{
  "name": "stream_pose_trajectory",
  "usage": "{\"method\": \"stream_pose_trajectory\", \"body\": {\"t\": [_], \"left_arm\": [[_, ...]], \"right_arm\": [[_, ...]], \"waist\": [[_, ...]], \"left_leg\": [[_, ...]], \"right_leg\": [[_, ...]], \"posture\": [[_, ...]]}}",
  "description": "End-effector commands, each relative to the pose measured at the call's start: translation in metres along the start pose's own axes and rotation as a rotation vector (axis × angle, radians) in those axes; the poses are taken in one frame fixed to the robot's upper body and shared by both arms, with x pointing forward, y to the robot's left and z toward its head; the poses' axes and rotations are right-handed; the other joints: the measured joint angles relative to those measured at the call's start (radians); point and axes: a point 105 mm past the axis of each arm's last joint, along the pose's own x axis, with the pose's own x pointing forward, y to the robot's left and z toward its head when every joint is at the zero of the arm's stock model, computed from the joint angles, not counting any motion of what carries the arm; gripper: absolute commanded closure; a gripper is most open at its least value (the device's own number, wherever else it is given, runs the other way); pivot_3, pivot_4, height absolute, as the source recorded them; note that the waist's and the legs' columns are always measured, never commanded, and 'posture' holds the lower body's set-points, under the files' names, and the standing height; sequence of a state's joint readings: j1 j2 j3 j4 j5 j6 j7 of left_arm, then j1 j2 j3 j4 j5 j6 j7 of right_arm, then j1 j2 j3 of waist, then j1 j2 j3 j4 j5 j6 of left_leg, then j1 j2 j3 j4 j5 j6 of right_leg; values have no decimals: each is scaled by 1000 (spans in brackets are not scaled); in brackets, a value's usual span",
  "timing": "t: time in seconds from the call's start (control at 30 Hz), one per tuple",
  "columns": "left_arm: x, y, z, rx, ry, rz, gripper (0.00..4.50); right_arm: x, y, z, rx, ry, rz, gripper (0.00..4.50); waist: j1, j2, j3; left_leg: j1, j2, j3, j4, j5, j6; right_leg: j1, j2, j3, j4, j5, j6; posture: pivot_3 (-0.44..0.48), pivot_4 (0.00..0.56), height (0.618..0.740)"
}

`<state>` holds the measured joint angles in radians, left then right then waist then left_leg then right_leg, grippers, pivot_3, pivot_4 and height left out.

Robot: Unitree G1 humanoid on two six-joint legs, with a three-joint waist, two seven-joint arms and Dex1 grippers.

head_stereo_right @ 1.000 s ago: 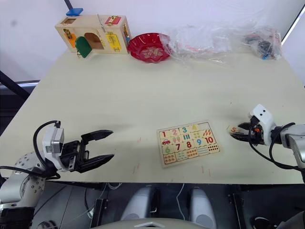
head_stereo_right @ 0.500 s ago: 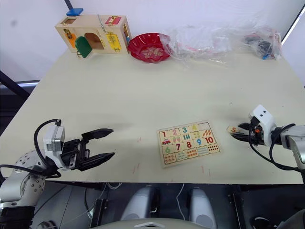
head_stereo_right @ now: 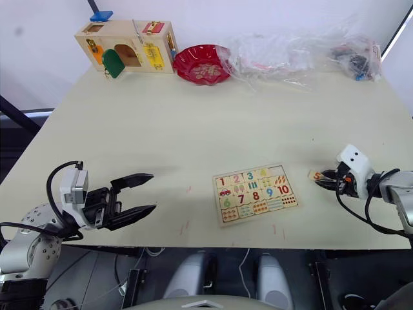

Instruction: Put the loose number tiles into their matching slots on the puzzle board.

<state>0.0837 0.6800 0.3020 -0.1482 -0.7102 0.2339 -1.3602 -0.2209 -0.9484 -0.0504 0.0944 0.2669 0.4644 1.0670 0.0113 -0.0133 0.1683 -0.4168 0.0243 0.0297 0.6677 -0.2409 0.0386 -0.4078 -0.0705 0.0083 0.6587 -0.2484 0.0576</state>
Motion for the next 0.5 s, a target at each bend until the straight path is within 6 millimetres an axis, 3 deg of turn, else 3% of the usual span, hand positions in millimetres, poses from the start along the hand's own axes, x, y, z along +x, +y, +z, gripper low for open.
{"method": "stream_pose_trajectory", "body": {"t": [0.03, 0.23, 0.5], "left_arm": [[5, -5, 11, 41, -16, -32, 0], [5, -3, 12, 45, -18, -34, 0], [6, -4, 17, 44, -50, -34, 0]], "right_arm": [[-15, 8, 43, -173, 20, 33, 3593], [-13, 14, 83, -350, 130, 58, 3593], [12, 24, 129, -601, 247, 197, 3593]], "waist": [[-1, 1, 1], [-17, 1, 0], [-27, 1, 1]], "left_leg": [[0, 0, 1, 0, 0, 0], [0, 2, 1, 0, 0, 0], [-1, 2, 2, -1, 0, 0]], "right_leg": [[-1, 0, 1, 0, 0, 0], [-1, 0, 1, 1, 0, 0], [-4, 0, 2, 1, 0, 0]], "posture": [[0, 150, 740], [0, 150, 740], [0, 150, 740]]}}
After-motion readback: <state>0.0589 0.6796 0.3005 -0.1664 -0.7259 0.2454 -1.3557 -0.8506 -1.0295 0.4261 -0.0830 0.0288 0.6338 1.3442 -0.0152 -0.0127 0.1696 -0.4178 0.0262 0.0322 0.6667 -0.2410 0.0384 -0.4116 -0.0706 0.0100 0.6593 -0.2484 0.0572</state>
